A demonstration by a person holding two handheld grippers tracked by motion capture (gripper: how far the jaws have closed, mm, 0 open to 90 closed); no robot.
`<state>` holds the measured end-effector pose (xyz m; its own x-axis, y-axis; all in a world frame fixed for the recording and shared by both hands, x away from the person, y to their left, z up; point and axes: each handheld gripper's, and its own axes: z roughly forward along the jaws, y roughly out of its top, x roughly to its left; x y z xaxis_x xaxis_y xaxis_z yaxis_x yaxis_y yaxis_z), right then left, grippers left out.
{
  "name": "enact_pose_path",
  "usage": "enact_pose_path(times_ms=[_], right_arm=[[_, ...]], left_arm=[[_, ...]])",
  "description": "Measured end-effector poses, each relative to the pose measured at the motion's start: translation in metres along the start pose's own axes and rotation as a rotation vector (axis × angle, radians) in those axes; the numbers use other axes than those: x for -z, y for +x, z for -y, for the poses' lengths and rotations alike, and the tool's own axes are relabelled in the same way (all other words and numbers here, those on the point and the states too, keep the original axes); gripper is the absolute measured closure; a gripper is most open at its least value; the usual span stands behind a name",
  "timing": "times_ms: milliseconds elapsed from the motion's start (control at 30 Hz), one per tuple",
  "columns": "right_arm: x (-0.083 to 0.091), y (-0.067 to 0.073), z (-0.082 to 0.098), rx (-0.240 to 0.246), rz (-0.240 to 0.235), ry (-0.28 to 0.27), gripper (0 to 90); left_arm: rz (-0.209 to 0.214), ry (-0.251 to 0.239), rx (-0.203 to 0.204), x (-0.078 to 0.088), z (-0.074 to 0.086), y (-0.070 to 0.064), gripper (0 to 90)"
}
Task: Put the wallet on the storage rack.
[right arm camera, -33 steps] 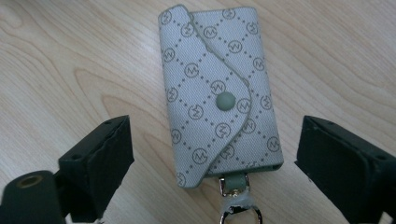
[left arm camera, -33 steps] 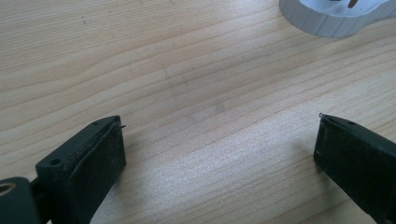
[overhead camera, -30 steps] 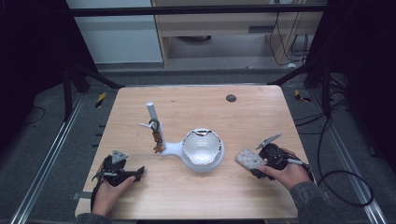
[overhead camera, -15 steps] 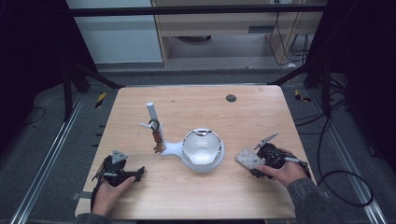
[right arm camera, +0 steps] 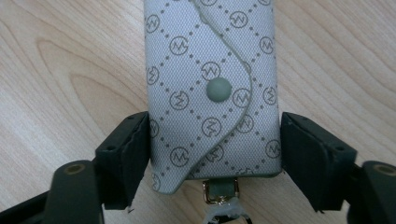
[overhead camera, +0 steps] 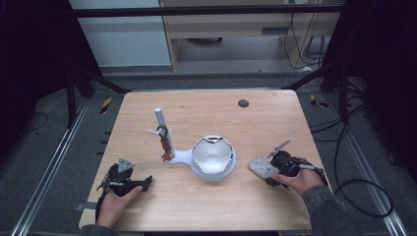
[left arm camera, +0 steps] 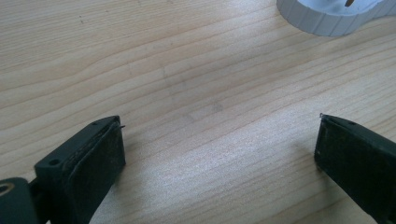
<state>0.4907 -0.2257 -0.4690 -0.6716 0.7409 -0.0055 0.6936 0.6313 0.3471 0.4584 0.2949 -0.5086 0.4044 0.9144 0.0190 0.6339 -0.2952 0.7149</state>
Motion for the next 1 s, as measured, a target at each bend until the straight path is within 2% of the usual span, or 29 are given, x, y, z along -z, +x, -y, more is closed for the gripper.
enact_pose_path(times_ms=[233, 400, 467, 633, 733, 1000], right_arm=[[0.004, -0.001, 0.0, 0.025, -0.005, -0.002, 31.4], [0.013, 0.001, 0.0, 0.037, 0.005, -0.015, 31.7], [0.024, 0.003, -0.002, 0.059, 0.011, -0.026, 31.9], [0.039, 0.006, -0.006, 0.099, 0.034, -0.035, 32.0], [0.053, 0.013, -0.013, 0.128, 0.048, -0.051, 32.0], [0.073, 0.028, -0.028, 0.197, 0.07, -0.069, 32.2]], left_arm=[[0.001, 0.0, -0.002, 0.0, 0.0, 0.0, 1.1], [0.001, 0.001, -0.002, 0.0, 0.0, 0.0, 1.1], [0.001, 0.0, -0.002, 0.0, 0.0, 0.0, 1.1], [0.001, 0.0, -0.002, 0.0, 0.0, 0.0, 1.1], [0.002, 0.0, -0.002, 0.0, 0.0, 0.0, 1.1], [0.002, 0.0, -0.002, 0.0, 0.0, 0.0, 1.1]])
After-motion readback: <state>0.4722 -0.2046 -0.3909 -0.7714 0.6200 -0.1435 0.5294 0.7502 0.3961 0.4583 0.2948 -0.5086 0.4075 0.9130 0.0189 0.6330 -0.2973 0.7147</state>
